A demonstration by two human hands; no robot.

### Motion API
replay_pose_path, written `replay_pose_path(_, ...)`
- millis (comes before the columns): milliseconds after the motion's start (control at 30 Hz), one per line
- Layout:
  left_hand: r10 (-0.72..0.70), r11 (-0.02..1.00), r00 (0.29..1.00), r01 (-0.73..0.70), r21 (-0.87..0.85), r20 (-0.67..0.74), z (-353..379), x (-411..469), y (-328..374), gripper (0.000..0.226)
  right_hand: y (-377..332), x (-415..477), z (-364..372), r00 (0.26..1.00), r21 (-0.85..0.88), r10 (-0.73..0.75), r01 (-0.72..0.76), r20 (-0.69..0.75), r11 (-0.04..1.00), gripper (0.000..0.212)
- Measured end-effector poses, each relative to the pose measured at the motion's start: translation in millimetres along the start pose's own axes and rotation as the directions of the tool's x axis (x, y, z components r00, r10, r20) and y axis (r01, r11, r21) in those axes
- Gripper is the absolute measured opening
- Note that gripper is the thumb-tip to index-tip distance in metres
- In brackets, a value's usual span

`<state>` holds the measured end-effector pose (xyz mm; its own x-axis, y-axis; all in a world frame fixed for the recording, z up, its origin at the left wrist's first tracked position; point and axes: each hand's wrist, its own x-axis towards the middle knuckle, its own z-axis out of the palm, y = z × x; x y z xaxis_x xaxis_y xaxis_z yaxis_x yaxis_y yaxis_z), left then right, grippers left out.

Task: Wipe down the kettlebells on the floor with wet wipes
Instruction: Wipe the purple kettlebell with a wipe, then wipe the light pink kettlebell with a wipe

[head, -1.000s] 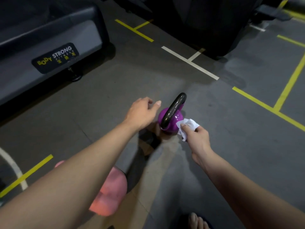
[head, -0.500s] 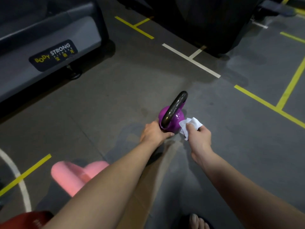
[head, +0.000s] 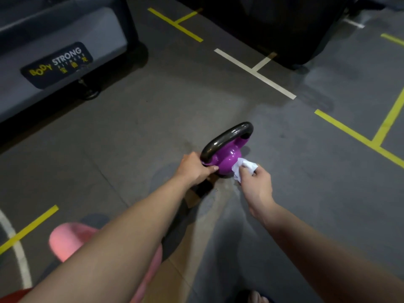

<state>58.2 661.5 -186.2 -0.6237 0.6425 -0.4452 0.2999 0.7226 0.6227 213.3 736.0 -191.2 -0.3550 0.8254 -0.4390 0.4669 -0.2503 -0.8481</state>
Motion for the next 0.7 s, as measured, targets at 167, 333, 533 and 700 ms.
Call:
replay_pose_path(167,-0.036,0.997,0.999,0.034,0.073,0.036,-1.6,-11.7,4.3,0.041,5.2,-15.9,-2.6,0.998,0.028,0.048,-0.047,-0.051,0.999,0.018)
replay_pose_path(333,-0.067,0.929,0.992,0.023,0.368,0.108,-45.3,-53.0,2.9,0.045,-6.7,-51.8,15.7,0.999,0.109,0.035,-0.038,0.029,0.993,0.015)
replay_pose_path(533,0.059,0.841,0.989,-0.124,0.526,0.139,-165.8,-155.7,-40.7,0.048,-45.2,-111.7,75.4,0.949,-0.019,-0.053,0.062,0.309,0.998,0.031)
replay_pose_path(700,-0.052,0.770,0.991,-0.041,0.637,0.126,-255.2,-252.1,-71.3,0.052,-120.3,-170.9,98.7,0.829,-0.382,-0.143,0.393,0.541,0.836,0.024)
